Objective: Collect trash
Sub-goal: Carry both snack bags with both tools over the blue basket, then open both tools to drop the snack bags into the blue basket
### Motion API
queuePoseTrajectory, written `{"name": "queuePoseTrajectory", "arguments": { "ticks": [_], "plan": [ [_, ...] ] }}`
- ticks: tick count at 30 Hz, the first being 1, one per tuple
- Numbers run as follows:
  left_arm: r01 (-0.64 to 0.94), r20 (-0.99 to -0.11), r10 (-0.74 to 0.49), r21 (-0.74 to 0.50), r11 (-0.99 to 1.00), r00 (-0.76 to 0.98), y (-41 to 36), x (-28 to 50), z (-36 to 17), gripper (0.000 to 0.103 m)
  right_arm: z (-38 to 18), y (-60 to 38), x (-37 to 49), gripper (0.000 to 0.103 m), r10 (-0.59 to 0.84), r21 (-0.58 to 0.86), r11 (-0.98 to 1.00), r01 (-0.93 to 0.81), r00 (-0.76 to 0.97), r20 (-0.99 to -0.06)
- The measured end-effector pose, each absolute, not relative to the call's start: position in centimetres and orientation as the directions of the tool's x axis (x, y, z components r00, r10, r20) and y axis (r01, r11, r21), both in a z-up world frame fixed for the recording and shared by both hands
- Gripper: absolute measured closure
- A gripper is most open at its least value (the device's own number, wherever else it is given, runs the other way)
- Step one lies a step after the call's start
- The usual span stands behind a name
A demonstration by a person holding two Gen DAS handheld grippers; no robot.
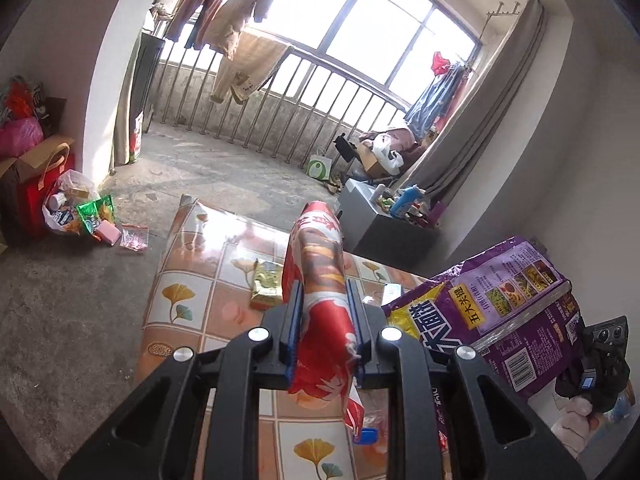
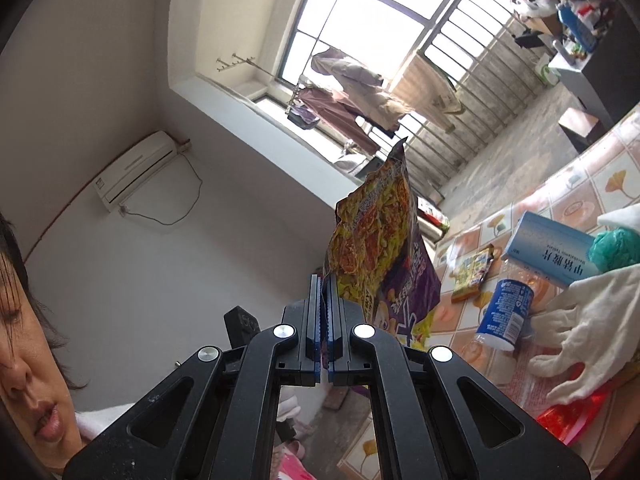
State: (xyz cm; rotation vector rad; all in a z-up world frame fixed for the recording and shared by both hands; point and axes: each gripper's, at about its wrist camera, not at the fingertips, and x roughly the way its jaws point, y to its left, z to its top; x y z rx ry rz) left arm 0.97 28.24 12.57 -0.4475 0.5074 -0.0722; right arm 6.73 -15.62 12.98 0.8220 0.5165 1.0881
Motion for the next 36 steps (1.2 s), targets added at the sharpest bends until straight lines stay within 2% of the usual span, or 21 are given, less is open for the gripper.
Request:
{"name": "queuePoseTrajectory", "arguments": {
  "ticks": [3,6,9,13,16,22,28,32,35,36],
  "plan": [
    [0.109,-0.402,-0.280,-0.398,0.911,0.872,22.7,3.5,15.4,0.084,14.2,-20.9,4.7,0.102,0.849,0.766,0.306,-0.566,0.526,0.050],
    [0.271,-0.378,-0.405,-0.360,0.893,0.833,15.4,6.7,17.2,0.084,14.7,-26.2,2.3,0.102,0.742,0.747,0.423,-0.512,0.669,0.038],
    [0.421,-0.403,-0.521,-0.315,0.851,0.752,6.7,10.1,18.1,0.083,14.4,-31.1,-0.3,0.102,0.598,0.738,0.549,-0.392,0.801,-0.018],
    [0.570,-0.486,-0.628,-0.283,0.771,0.608,-6.1,14.2,17.0,0.083,12.7,-36.9,-3.3,0.102,0.386,0.745,0.639,-0.193,0.918,-0.094],
    [0.660,-0.568,-0.648,-0.229,0.716,0.506,-16.2,16.2,14.0,0.083,10.5,-40.6,-4.2,0.102,0.243,0.767,0.640,-0.043,0.958,-0.150],
    [0.736,-0.695,-0.637,-0.231,0.636,0.333,-31.9,19.2,5.8,0.083,3.6,-45.2,-2.5,0.102,0.059,0.772,0.593,0.228,0.944,-0.324],
    [0.759,-0.773,-0.586,-0.225,0.611,0.242,-41.3,21.6,-2.5,0.080,-3.0,-51.2,0.8,0.102,-0.007,0.773,0.515,0.370,0.904,-0.428],
    [0.750,-0.790,-0.566,-0.222,0.623,0.236,-44.8,22.7,-6.7,0.077,-7.0,-54.4,1.9,0.102,-0.056,0.757,0.486,0.437,0.880,-0.472],
    [0.737,-0.809,-0.553,-0.249,0.629,0.198,-47.2,23.4,-10.1,0.060,-10.4,-55.9,2.9,0.096,-0.087,0.734,0.458,0.501,0.847,-0.524],
    [0.730,-0.822,-0.538,-0.251,0.636,0.186,-47.9,23.6,-11.2,0.044,-11.8,-57.0,2.8,0.086,-0.085,0.726,0.449,0.521,0.834,-0.546]
  ]
}}
